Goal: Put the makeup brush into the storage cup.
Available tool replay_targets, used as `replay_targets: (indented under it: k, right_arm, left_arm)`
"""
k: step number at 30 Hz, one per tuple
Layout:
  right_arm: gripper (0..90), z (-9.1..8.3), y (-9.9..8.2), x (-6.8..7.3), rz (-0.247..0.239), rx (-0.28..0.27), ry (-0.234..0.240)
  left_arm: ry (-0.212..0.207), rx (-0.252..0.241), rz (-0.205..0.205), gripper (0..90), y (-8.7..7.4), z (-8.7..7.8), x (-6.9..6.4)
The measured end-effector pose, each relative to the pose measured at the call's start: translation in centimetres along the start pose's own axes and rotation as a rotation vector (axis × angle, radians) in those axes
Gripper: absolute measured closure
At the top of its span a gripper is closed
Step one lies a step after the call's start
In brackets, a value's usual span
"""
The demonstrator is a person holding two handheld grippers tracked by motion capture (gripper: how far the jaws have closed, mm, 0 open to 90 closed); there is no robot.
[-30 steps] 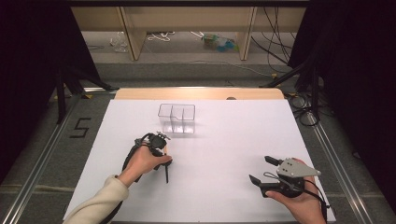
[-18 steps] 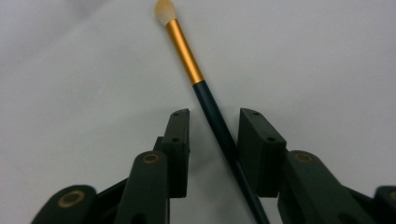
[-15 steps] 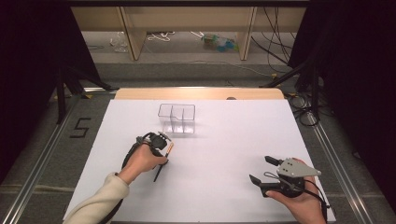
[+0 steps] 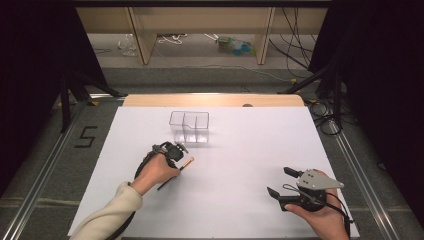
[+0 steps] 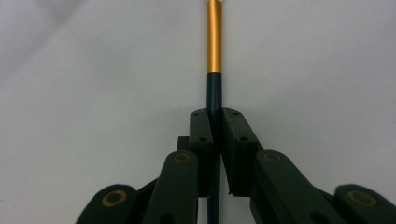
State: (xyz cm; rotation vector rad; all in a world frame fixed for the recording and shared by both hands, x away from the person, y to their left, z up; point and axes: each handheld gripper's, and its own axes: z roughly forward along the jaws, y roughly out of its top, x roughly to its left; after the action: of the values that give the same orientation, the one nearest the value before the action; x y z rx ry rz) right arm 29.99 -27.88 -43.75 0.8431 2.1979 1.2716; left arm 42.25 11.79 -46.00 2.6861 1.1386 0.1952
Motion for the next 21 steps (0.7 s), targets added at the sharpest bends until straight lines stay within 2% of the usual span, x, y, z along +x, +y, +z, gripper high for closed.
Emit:
replay_targets:
  k: [9, 12, 16, 21]
  right_arm:
    - [17.6, 0.04, -0.01, -0.01, -0.002, 0.001, 0.001]
    - [17.6, 0.05, -0.02, 0.00, -0.002, 0.001, 0.003]
    - [17.7, 0.03, 0.00, 0.01, 0.003, 0.003, 0.004]
    - [17.7, 0.04, -0.01, 0.00, 0.003, 0.003, 0.004]
  left_arm:
    - [0.010, -0.006, 0.024, 83.4, -0.04, -0.02, -0.11]
    - [0.001, -0.029, -0.003, 83.5, -0.14, 0.07, -0.18]
    - [-0.010, -0.006, 0.016, 83.5, -0.20, -0.13, 0.24]
    - [-0.023, -0.028, -0.013, 83.5, -0.40, -0.09, 0.27]
